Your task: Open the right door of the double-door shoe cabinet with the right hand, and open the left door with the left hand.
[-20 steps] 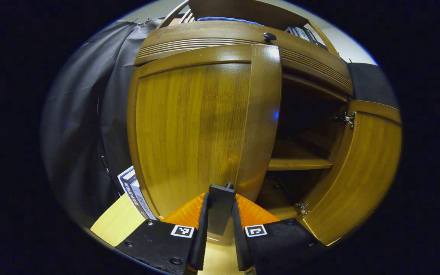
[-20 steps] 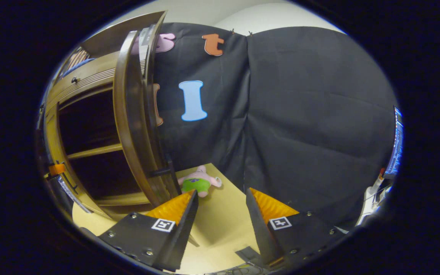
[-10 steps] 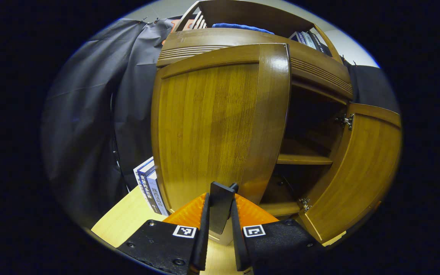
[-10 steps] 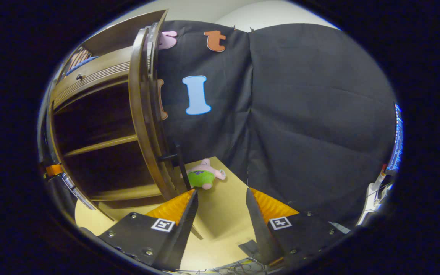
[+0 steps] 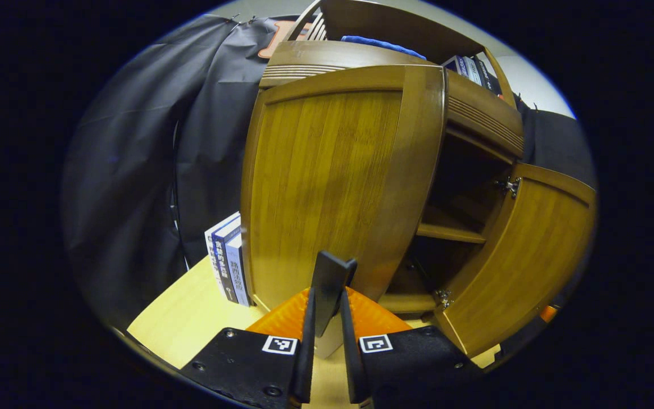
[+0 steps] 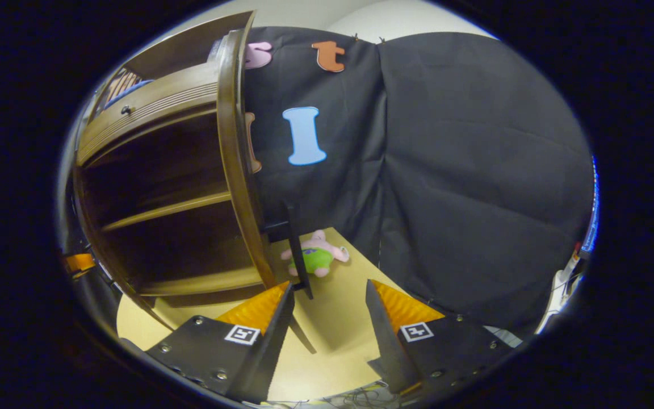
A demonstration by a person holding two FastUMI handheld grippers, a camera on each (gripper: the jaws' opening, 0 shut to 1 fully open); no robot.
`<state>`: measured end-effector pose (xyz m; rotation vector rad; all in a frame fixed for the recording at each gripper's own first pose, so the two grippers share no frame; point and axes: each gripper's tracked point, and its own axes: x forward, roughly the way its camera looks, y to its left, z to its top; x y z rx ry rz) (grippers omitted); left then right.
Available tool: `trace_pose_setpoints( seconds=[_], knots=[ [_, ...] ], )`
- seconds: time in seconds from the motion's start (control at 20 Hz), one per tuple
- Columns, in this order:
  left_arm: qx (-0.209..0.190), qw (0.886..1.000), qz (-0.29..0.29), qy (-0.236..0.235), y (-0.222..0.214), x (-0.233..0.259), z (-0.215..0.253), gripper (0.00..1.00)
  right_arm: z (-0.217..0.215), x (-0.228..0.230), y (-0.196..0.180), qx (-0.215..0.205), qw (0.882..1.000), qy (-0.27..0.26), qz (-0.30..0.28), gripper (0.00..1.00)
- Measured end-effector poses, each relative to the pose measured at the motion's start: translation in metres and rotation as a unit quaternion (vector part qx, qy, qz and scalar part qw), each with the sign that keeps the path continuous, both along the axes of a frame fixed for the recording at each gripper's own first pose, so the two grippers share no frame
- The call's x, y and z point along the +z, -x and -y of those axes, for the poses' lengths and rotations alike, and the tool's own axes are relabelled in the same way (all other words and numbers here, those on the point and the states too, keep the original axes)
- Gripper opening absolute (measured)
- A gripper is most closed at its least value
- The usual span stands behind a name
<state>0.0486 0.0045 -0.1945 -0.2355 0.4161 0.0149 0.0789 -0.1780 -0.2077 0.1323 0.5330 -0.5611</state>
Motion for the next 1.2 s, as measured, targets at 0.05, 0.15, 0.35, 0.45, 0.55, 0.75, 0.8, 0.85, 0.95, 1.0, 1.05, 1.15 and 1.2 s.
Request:
trace_pose_setpoints(
  seconds=[0.05,0.15,0.35,0.45,0.55,0.75,0.8,0.85,0.95,1.0,1.05,1.15,1.2],
  knots=[
    [0.008,1.000,-0.004,-0.006,0.003,-0.005,-0.006,0.26,0.000,-0.002,0.001,0.000,1.000,0.000,-0.002,0.72],
    [0.061,0.996,-0.027,-0.054,0.011,-0.018,-0.043,0.22,0.002,-0.002,0.001,0.000,1.000,0.002,-0.003,0.75],
    [0.069,0.997,-0.008,-0.027,0.003,-0.008,-0.058,0.10,0.007,-0.011,0.002,-0.002,1.000,-0.004,-0.011,0.75],
    [0.064,0.997,0.001,-0.040,-0.001,-0.005,-0.060,0.10,0.009,-0.013,0.004,-0.009,1.000,-0.012,-0.009,0.75],
    [0.053,0.998,0.005,-0.043,-0.007,-0.003,-0.052,0.10,0.012,-0.013,0.005,-0.016,1.000,-0.015,-0.005,0.72],
    [0.025,0.999,0.010,-0.042,-0.020,-0.001,-0.028,0.10,0.022,-0.015,0.014,-0.031,0.999,-0.014,-0.007,0.78],
    [0.019,0.999,0.011,-0.045,-0.024,-0.001,-0.023,0.10,0.024,-0.016,0.016,-0.035,0.999,-0.014,-0.007,0.78],
    [0.012,0.999,0.012,-0.048,-0.029,0.000,-0.017,0.10,0.027,-0.016,0.018,-0.040,0.999,-0.014,-0.007,0.78],
    [-0.001,0.998,0.015,-0.055,-0.039,0.001,-0.008,0.10,0.035,-0.014,0.023,-0.053,0.999,-0.012,-0.005,0.78],
    [-0.008,0.998,0.018,-0.058,-0.045,0.002,-0.001,0.10,0.038,-0.012,0.025,-0.060,0.998,-0.010,-0.004,0.78],
    [-0.014,0.998,0.022,-0.060,-0.052,0.002,0.004,0.10,0.043,-0.012,0.028,-0.069,0.998,-0.008,-0.003,0.78],
    [-0.026,0.997,0.028,-0.063,-0.064,0.004,0.016,0.10,0.054,-0.010,0.035,-0.089,0.996,-0.002,-0.002,0.78],
    [-0.036,0.997,0.034,-0.060,-0.072,0.005,0.024,0.10,0.059,-0.009,0.037,-0.098,0.995,-0.001,-0.001,0.78]
  ],
)
